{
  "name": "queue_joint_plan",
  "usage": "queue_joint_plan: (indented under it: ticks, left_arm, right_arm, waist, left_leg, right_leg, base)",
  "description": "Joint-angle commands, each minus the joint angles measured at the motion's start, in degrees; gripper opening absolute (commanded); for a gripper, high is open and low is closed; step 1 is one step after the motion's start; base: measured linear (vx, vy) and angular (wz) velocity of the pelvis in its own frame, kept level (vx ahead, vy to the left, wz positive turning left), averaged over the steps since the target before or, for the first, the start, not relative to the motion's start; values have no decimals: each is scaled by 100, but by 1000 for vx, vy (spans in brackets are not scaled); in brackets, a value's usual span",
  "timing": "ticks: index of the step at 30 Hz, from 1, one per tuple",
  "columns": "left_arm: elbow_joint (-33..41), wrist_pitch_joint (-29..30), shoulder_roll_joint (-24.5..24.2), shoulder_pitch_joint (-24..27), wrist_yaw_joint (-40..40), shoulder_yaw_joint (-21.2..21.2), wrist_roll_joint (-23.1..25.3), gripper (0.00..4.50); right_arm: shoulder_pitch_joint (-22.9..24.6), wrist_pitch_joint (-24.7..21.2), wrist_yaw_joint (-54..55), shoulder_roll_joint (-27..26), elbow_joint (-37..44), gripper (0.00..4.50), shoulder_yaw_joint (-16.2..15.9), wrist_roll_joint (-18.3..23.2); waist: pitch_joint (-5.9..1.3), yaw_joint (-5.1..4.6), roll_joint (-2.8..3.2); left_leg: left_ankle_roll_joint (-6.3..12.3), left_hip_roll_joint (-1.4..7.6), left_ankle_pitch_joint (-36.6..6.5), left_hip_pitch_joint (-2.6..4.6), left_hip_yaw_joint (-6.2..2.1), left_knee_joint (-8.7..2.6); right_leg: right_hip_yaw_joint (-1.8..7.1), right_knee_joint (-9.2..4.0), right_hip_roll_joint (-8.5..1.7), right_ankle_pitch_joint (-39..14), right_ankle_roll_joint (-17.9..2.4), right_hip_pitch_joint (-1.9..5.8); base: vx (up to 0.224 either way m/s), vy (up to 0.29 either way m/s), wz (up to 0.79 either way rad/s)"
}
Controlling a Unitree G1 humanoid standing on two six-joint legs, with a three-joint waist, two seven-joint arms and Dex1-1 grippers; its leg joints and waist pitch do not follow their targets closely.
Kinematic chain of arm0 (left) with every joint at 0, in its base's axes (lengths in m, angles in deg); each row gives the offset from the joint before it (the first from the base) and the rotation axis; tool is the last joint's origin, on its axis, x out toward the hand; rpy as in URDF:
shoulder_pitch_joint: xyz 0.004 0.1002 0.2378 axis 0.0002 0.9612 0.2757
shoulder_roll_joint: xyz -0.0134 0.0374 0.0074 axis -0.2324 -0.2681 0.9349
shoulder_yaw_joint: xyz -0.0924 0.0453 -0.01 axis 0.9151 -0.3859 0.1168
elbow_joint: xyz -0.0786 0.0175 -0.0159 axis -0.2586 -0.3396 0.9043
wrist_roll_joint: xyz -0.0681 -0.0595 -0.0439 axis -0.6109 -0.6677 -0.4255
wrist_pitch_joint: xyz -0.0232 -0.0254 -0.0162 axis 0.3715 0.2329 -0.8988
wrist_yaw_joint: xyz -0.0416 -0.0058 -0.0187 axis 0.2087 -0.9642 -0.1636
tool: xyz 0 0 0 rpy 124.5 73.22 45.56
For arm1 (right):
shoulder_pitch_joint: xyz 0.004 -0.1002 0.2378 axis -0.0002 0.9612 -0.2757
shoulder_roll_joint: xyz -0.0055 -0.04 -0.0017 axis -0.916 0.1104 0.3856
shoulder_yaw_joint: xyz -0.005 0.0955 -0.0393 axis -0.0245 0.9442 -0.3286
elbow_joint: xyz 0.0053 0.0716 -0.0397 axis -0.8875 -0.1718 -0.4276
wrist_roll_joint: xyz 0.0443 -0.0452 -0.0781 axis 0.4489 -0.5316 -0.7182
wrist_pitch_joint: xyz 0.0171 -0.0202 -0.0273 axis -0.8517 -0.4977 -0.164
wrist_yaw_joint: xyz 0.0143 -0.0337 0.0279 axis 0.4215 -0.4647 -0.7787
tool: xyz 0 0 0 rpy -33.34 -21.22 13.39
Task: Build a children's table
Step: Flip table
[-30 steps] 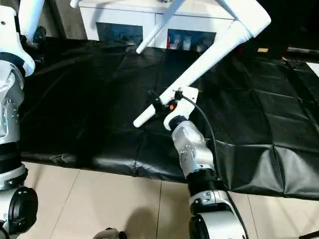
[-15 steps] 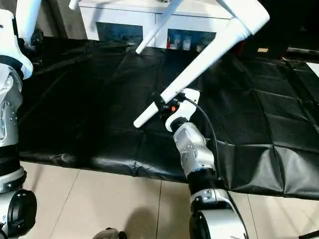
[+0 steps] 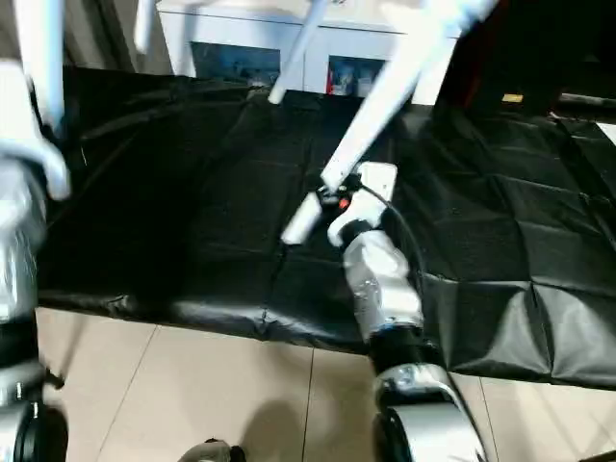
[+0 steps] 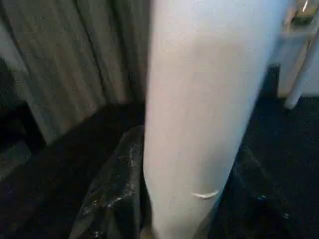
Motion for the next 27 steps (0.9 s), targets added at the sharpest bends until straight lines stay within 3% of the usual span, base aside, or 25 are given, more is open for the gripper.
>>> queue_joint_plan:
  ticks: [1, 4, 5, 6, 7, 8, 9, 10, 11, 12, 13, 15, 17, 18, 21, 22, 24, 25, 26, 27]
  left_arm:
    - [123, -346, 87, 64, -147, -66, -153, 163]
    - [85, -516, 198, 275, -273, -155, -258, 157]
    - [32, -646, 277, 408, -359, -289, -303, 156]
    - [-39, -776, 355, 502, -399, -425, -310, 156]
    - [-56, -809, 371, 523, -405, -455, -312, 156]
    - [-94, -889, 408, 572, -419, -526, -316, 156]
    - [-200, -984, 479, 591, -450, -622, -332, 156]
    - [-200, -984, 479, 591, -450, -622, -332, 156]
    - [-519, -1187, 571, 520, -516, -795, -304, 155]
    - [-519, -1187, 571, 520, -516, -795, -304, 155]
    - [-756, -1351, 619, 456, -567, -888, -279, 155]
    - [-791, -1377, 624, 447, -575, -899, -276, 155]
    - [-892, -1438, 626, 421, -601, -939, -262, 155]
    - [-1151, -1594, 624, 335, -663, -1004, -232, 155]
    - [-1711, -1944, 557, 146, -781, -1146, -123, 155]
    - [-2050, -2106, 491, 4, -832, -1202, -44, 155]
    - [-2241, -2202, 446, -78, -838, -1225, -10, 155]
    - [-2556, -2370, 318, -230, -764, -1260, 110, 155]
    - [-2675, -2405, 240, -295, -724, -1260, 160, 155]
    - [-2753, -2420, 163, -347, -674, -1246, 208, 155]
  right_arm:
    - [232, 329, 90, 85, 732, 144, -77, -356]
    - [576, 421, 102, 132, 1138, 144, -147, -559]
    - [880, 575, 158, 203, 1349, 143, -214, -780]
    - [1175, 696, 248, 249, 1529, 143, -223, -954]
    - [1243, 717, 277, 262, 1575, 143, -230, -993]
    - [1402, 762, 347, 292, 1684, 143, -247, -1081]
    - [1624, 825, 461, 337, 1794, 143, -239, -1208]
    - [1624, 825, 461, 337, 1794, 143, -239, -1208]
    - [1917, 884, 699, 398, 1871, 143, -178, -1408]
    - [1917, 884, 699, 398, 1871, 143, -178, -1408]
    - [2069, 918, 909, 433, 1873, 143, -124, -1590]
    - [2089, 921, 939, 437, 1872, 143, -116, -1616]
    - [2141, 925, 1020, 445, 1858, 143, -92, -1690]
    - [2231, 904, 1162, 447, 1774, 143, -30, -1755]
    - [2344, 843, 1335, 422, 1513, 143, 59, -1724]
    - [2303, 864, 1326, 391, 1211, 143, 51, -1623]
    - [2265, 880, 1310, 380, 1046, 143, 11, -1571]
    - [2116, 867, 1187, 408, 705, 143, -147, -1568]
    - [2030, 929, 1181, 417, 579, 143, -189, -1593]
    - [1916, 934, 1125, 413, 438, 143, -219, -1573]
  waist:
    - [-537, -18, 11]
    - [-520, 29, 20]
    - [-517, 23, 63]
    - [-509, 39, 55]
    - [-453, 51, 57]
    - [-459, 55, 47]
    - [-459, 64, 104]
    - [-447, 65, 87]
    - [-451, 54, 201]
    - [-419, 29, 146]
    - [-439, 10, 135]
    - [-423, -10, 125]
    - [-406, -74, 139]
    - [-413, -96, 225]
    - [-391, -160, 176]
    - [-391, -185, 219]
    - [-373, -234, 215]
    - [-365, -248, 264]
    - [-339, -314, 247]
    - [-335, -360, 280]
  left_leg:
    - [214, 373, -509, 276, -149, -358]
    - [67, 403, -978, 323, -171, -415]
    - [-74, 411, -1273, 367, -174, -440]
    - [-134, 423, -1372, 399, -175, -453]
    - [-381, 438, -2064, 489, -161, -495]
    - [-441, 429, -2201, 492, -173, -506]
    - [-541, 424, -2372, 484, -189, -525]
    - [-571, 422, -2511, 489, -186, -537]
    - [-670, 413, -2743, 490, -226, -544]
    - [-682, 408, -2875, 483, -216, -573]
    - [-720, 401, -3020, 483, -243, -584]
    - [-664, 393, -3017, 451, -242, -594]
    - [-631, 385, -3052, 412, -254, -604]
    - [-623, 375, -3067, 414, -272, -593]
    - [-596, 355, -3269, 462, -258, -572]
    - [-595, 353, -3289, 452, -273, -578]
    - [-625, 357, -3457, 436, -306, -604]
    - [-646, 356, -3540, 425, -331, -619]
    - [-707, 349, -3798, 422, -350, -654]
    - [-788, 349, -4091, 461, -384, -670]
  right_leg:
    - [303, -318, -523, 373, -1016, 218]
    - [311, -382, -512, -11, -901, 185]
    - [310, -394, -483, -190, -881, 145]
    - [313, -437, -475, -250, -824, 125]
    - [339, -513, -461, -585, -739, 41]
    - [344, -519, -470, -682, -710, 61]
    - [357, -515, -479, -783, -639, 61]
    - [359, -555, -474, -900, -584, 53]
    - [364, -541, -485, -1054, -545, 48]
    - [360, -618, -466, -1208, -471, 48]
    - [354, -596, -499, -1261, -486, 89]
    - [367, -620, -516, -1369, -482, 84]
    - [363, -639, -530, -1508, -488, 99]
    - [364, -645, -545, -1619, -477, 95]
    - [369, -730, -553, -1995, -455, 58]
    - [361, -740, -557, -2061, -454, 64]
    - [328, -729, -560, -2231, -471, 99]
    - [315, -724, -561, -2280, -473, 111]
    - [277, -735, -545, -2470, -462, 131]
    - [254, -737, -544, -2583, -490, 126]
  base:
    - [0, 0, 0]
    - [0, 0, 0]
    - [0, 0, 0]
    - [0, 0, 0]
    - [-26, 8, 18]
    - [0, 0, 0]
    - [0, 0, 0]
    - [0, 0, 0]
    - [-54, 21, 8]
    - [-54, 21, 8]
    - [0, 0, 0]
    - [0, 0, 0]
    - [0, 0, 0]
    - [0, 0, 0]
    - [0, 0, 0]
    - [0, 0, 0]
    - [0, 0, 0]
    - [0, 0, 0]
    - [0, 0, 0]
    - [0, 0, 0]
